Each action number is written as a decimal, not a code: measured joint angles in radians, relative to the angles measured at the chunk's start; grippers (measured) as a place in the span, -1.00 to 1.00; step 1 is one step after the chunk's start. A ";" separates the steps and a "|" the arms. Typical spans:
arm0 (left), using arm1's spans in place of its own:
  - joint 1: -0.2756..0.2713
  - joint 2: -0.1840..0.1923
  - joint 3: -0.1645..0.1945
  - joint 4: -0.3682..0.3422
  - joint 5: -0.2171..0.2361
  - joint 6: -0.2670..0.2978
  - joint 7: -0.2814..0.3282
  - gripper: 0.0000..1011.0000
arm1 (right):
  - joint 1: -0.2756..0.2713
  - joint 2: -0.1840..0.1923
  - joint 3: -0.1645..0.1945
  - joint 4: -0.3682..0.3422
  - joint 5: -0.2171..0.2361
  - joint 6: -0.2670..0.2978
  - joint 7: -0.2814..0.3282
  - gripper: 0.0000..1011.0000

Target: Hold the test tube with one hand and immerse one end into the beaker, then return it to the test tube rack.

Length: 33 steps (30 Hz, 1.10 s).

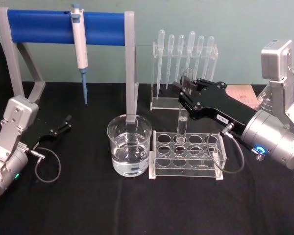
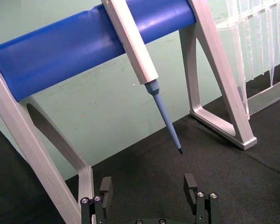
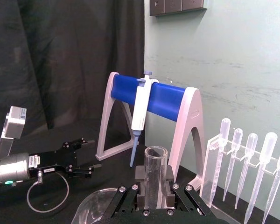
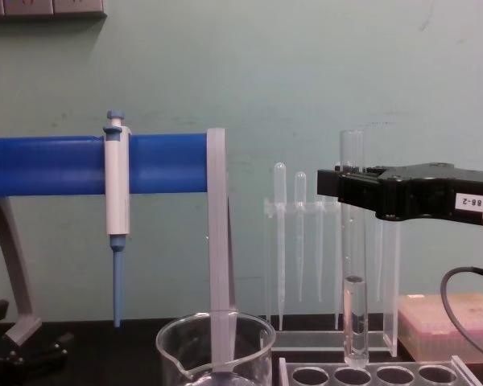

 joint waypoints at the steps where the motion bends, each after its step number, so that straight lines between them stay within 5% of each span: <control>1: 0.000 0.000 0.000 0.000 0.000 0.000 0.000 0.98 | 0.000 0.000 0.000 0.000 0.000 0.000 0.000 -0.55; 33: 0.000 0.000 0.000 0.000 0.000 0.000 0.000 0.98 | 0.000 0.000 0.000 0.000 -0.001 0.000 0.001 -0.55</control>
